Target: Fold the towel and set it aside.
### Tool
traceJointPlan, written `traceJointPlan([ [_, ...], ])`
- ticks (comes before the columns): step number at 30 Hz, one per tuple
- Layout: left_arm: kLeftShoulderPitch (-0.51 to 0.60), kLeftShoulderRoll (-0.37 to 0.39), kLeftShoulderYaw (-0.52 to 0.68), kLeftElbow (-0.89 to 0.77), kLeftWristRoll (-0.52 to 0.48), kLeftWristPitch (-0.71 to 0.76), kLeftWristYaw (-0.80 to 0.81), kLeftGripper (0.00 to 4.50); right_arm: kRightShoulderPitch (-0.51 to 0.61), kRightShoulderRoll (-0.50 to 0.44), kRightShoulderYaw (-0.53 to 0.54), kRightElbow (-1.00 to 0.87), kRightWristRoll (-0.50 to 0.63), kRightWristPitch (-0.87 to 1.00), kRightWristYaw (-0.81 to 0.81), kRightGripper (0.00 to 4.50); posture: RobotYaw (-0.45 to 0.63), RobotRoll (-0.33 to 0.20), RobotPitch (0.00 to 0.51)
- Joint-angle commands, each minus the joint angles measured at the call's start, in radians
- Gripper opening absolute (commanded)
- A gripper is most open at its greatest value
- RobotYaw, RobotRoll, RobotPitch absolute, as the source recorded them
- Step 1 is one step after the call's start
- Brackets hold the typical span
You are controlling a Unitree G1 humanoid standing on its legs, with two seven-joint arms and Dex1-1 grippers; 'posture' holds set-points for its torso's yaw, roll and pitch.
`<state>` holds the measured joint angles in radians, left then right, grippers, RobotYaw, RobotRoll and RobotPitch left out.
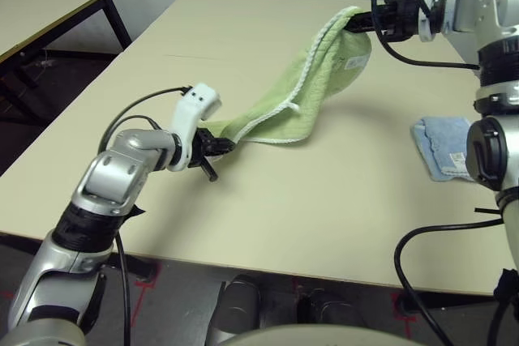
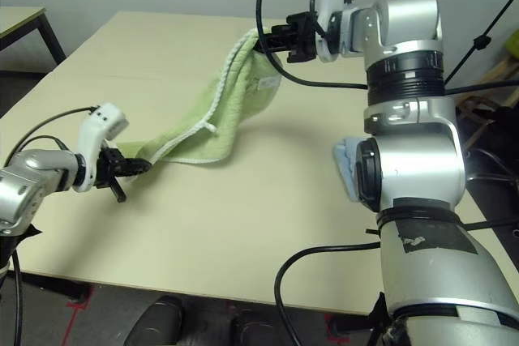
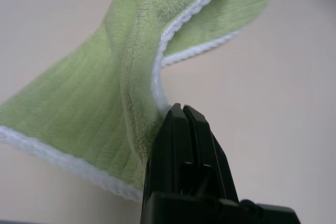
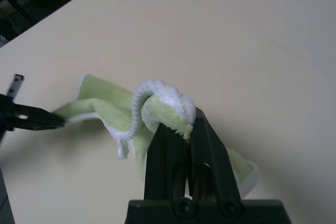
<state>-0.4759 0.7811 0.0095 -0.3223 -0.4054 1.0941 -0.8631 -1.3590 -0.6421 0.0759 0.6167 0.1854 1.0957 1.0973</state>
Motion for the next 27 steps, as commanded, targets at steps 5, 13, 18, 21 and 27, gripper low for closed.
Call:
traceJointPlan([
  [5,-0.023,0.204,0.084,0.067,-0.192,0.074,-0.220,0.04,0.163,-0.208,0.175,-0.244,0.078,0.053,0.252,0.00,0.25,0.000,0.065],
  [13,-0.257,0.214,-0.088,0.435,0.005,-0.261,-0.284,0.04,0.183,-0.142,0.218,-0.077,-0.023,-0.232,0.181,0.00,0.21,0.000,0.063],
  [18,-0.507,0.085,-0.118,0.841,0.212,-0.649,-0.146,0.04,0.058,-0.002,0.071,0.243,-0.040,-0.614,-0.034,0.00,0.20,0.000,0.065],
  [21,-0.672,0.042,-0.074,1.037,0.268,-0.865,-0.052,0.04,-0.059,0.023,-0.034,0.376,-0.012,-0.742,-0.143,0.00,0.20,0.000,0.069],
  [27,-0.731,0.065,-0.024,1.111,0.258,-0.992,-0.135,0.04,-0.049,-0.035,-0.134,0.312,0.068,-0.671,0.007,0.00,0.20,0.000,0.078],
])
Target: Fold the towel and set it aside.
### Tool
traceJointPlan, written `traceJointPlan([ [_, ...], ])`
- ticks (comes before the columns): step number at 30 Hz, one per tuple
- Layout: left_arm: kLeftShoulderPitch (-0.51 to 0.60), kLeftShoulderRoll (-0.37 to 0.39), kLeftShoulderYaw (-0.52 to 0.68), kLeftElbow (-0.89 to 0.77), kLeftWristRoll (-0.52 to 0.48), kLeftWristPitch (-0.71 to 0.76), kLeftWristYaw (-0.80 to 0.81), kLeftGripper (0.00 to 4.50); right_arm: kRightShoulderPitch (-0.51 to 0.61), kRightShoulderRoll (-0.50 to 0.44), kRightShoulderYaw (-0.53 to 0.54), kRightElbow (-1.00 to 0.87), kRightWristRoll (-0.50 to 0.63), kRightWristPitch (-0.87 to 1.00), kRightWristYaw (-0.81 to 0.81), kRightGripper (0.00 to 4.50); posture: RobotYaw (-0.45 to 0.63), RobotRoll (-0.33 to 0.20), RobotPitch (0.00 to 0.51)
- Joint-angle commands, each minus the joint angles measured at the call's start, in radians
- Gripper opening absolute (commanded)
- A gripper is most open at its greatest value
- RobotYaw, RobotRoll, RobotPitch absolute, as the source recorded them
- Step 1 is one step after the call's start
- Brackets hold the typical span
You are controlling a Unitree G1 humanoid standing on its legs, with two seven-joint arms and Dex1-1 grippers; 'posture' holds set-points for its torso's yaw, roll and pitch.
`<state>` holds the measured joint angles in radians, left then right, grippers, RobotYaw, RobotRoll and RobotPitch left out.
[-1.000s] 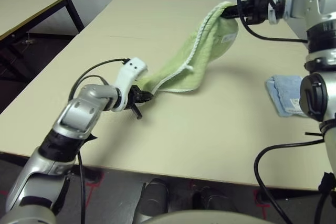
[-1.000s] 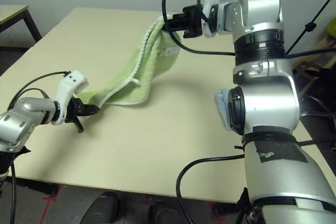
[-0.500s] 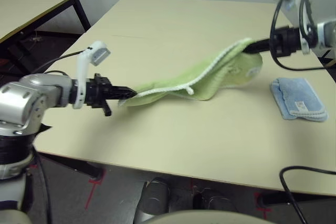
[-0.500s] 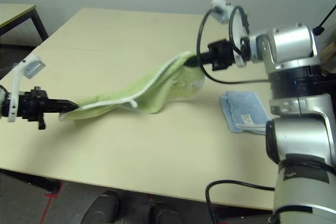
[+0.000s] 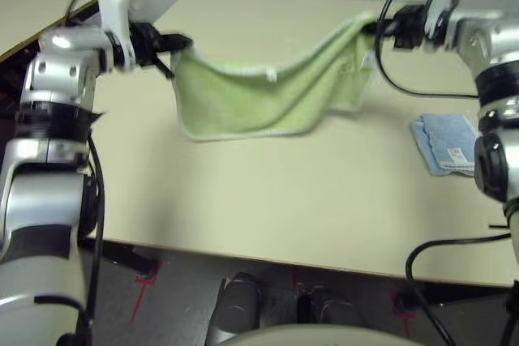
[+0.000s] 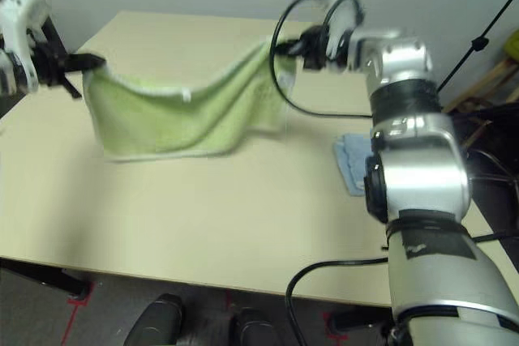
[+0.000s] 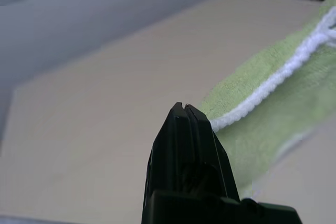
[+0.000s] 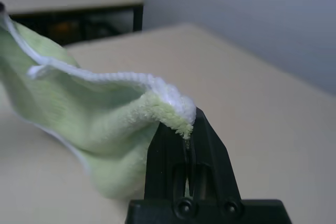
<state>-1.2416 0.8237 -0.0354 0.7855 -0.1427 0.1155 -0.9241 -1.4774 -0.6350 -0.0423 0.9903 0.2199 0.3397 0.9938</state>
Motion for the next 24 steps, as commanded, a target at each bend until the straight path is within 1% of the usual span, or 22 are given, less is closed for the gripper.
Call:
traceJointPlan([
  [1,0.073,0.034,0.023,-0.027,-0.015,0.015,-0.106,0.04,0.136,-0.067,0.000,-0.141,0.050,0.144,0.178,0.00,0.20,0.000,0.080],
  [3,0.165,0.056,0.027,-0.108,-0.039,0.058,-0.174,0.04,0.272,-0.110,0.020,-0.312,0.093,0.264,0.263,0.00,0.20,0.000,0.084],
  [6,0.336,0.074,0.053,-0.268,-0.098,0.171,-0.220,0.04,0.499,-0.169,0.015,-0.554,0.160,0.408,0.308,0.00,0.20,0.000,0.090],
  [7,0.373,0.076,0.062,-0.310,-0.110,0.201,-0.222,0.04,0.546,-0.178,0.008,-0.607,0.177,0.440,0.307,0.00,0.20,0.000,0.090],
  [9,0.497,0.082,0.081,-0.428,-0.154,0.286,-0.234,0.04,0.689,-0.208,0.001,-0.737,0.216,0.512,0.316,0.00,0.20,0.000,0.094],
  [11,0.602,0.081,0.101,-0.528,-0.199,0.364,-0.237,0.04,0.820,-0.240,0.013,-0.838,0.237,0.547,0.328,0.00,0.19,0.000,0.096],
  [12,0.651,0.086,0.101,-0.572,-0.211,0.393,-0.244,0.04,0.867,-0.249,0.016,-0.868,0.243,0.557,0.324,0.00,0.19,0.000,0.096],
  [14,0.743,0.104,0.103,-0.654,-0.235,0.447,-0.260,0.04,0.940,-0.268,0.021,-0.915,0.246,0.559,0.317,0.00,0.19,0.000,0.098],
  [17,0.844,0.146,0.109,-0.753,-0.285,0.542,-0.291,0.04,1.010,-0.315,0.041,-0.958,0.239,0.546,0.341,0.00,0.19,0.000,0.100],
  [21,0.964,0.222,0.112,-0.851,-0.330,0.628,-0.338,0.04,1.125,-0.388,0.075,-0.992,0.204,0.416,0.414,0.00,0.20,0.000,0.102],
  [24,1.027,0.277,0.114,-0.901,-0.361,0.685,-0.364,0.04,1.185,-0.423,0.074,-1.013,0.211,0.362,0.464,0.00,0.20,0.000,0.102],
])
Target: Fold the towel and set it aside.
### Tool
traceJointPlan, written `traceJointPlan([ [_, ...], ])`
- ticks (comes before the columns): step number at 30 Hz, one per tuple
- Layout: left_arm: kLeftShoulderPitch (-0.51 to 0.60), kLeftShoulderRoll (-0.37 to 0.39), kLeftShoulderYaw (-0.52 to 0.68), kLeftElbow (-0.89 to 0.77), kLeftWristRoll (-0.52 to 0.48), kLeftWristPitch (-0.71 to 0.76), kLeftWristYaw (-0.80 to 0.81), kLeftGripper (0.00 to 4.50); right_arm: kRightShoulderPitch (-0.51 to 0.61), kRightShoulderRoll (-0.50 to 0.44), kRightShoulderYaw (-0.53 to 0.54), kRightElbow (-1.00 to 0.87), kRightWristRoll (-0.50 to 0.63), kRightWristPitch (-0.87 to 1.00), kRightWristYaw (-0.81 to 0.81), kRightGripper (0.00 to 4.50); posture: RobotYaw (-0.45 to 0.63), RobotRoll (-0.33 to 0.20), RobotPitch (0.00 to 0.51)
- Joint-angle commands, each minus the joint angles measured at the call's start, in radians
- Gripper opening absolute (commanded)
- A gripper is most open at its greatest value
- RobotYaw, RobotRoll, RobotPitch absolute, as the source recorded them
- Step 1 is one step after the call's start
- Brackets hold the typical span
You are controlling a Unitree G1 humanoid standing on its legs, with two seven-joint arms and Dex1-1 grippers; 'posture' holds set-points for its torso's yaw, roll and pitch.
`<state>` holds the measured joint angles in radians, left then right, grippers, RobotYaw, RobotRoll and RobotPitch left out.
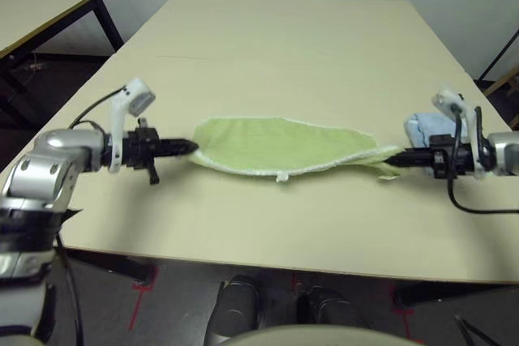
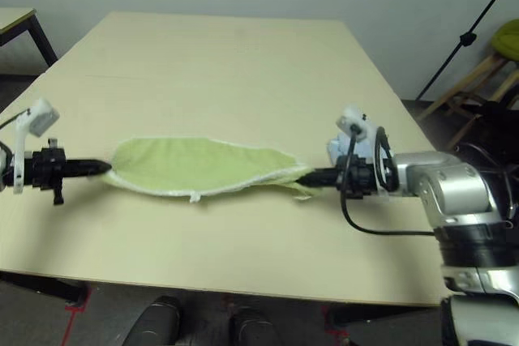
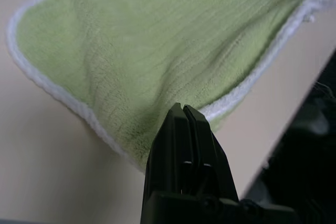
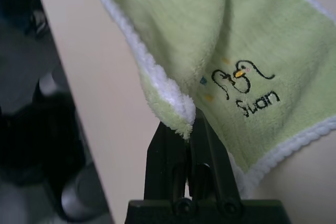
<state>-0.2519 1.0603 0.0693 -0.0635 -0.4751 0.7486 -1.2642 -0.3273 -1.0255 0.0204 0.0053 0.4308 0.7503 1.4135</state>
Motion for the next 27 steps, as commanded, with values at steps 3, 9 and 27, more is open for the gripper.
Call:
traceJointPlan([
  [3,0.085,0.089,0.017,-0.076,-0.045,0.085,-0.041,0.04,0.090,-0.078,0.020,-0.060,-0.015,-0.092,0.080,0.00,0.20,0.000,0.099],
  [9,0.012,0.074,-0.014,-0.013,-0.011,0.026,-0.011,0.04,0.025,-0.034,0.051,0.060,-0.101,-0.246,0.052,0.00,0.19,0.000,0.097],
  [27,-0.366,-0.169,-0.201,0.448,0.250,-0.265,0.019,0.04,-0.224,0.178,0.132,0.458,-0.311,-0.565,-0.053,0.00,0.17,0.000,0.094],
])
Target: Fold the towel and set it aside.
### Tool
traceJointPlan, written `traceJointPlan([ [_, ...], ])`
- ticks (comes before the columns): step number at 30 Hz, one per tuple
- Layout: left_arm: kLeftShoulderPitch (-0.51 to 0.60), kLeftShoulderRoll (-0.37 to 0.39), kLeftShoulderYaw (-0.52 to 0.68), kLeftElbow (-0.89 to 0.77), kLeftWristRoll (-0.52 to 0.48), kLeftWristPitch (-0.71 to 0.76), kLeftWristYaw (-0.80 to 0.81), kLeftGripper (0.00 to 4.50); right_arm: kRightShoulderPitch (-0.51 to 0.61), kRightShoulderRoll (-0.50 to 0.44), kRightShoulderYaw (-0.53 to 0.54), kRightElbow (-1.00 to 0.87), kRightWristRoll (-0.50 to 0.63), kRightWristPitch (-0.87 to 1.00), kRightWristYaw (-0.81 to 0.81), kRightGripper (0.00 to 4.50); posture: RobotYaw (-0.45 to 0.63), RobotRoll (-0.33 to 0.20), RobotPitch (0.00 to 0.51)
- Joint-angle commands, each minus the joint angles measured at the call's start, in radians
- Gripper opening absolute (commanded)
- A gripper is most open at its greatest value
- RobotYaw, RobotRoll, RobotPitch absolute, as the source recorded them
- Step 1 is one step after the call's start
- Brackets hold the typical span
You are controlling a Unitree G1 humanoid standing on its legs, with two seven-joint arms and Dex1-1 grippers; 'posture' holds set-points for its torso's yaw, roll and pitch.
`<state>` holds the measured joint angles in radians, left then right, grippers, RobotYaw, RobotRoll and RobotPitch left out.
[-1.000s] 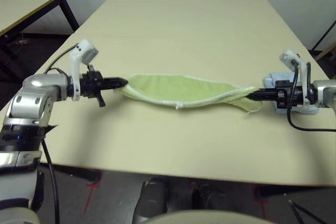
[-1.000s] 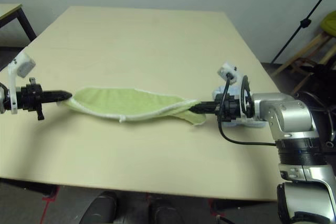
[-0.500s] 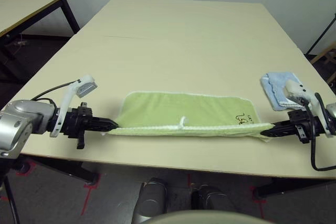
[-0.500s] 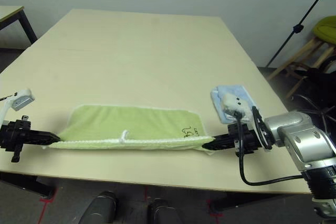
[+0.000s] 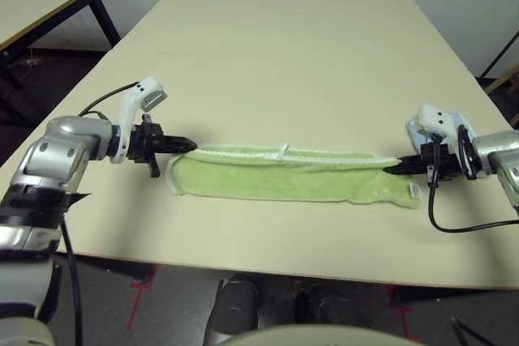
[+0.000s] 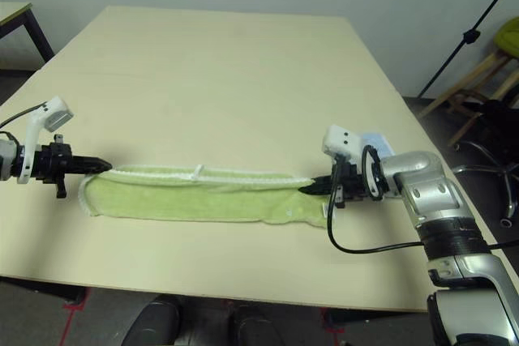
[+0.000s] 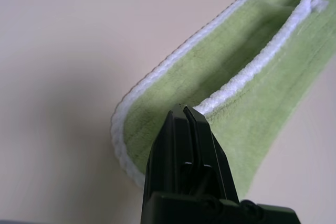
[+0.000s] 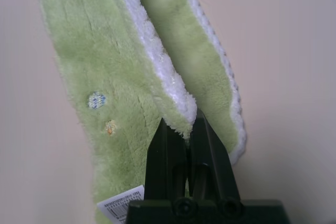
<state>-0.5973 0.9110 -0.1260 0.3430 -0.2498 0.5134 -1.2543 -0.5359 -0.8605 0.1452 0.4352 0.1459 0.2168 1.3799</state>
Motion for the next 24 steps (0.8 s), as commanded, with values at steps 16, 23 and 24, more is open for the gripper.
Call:
traceJointPlan([
  [16,-0.081,-0.005,0.137,-0.020,-0.026,0.039,0.052,4.47,-0.149,-0.040,-0.102,-0.018,0.091,0.170,0.037,4.50,0.17,0.000,0.105],
  [23,-0.034,-0.031,0.225,-0.240,-0.130,0.174,0.125,4.47,-0.173,0.009,-0.277,-0.176,0.297,0.415,-0.058,4.50,0.18,0.000,0.106],
  [24,-0.020,-0.043,0.237,-0.277,-0.150,0.202,0.144,4.47,-0.163,0.025,-0.302,-0.205,0.327,0.450,-0.085,4.50,0.17,0.000,0.112],
])
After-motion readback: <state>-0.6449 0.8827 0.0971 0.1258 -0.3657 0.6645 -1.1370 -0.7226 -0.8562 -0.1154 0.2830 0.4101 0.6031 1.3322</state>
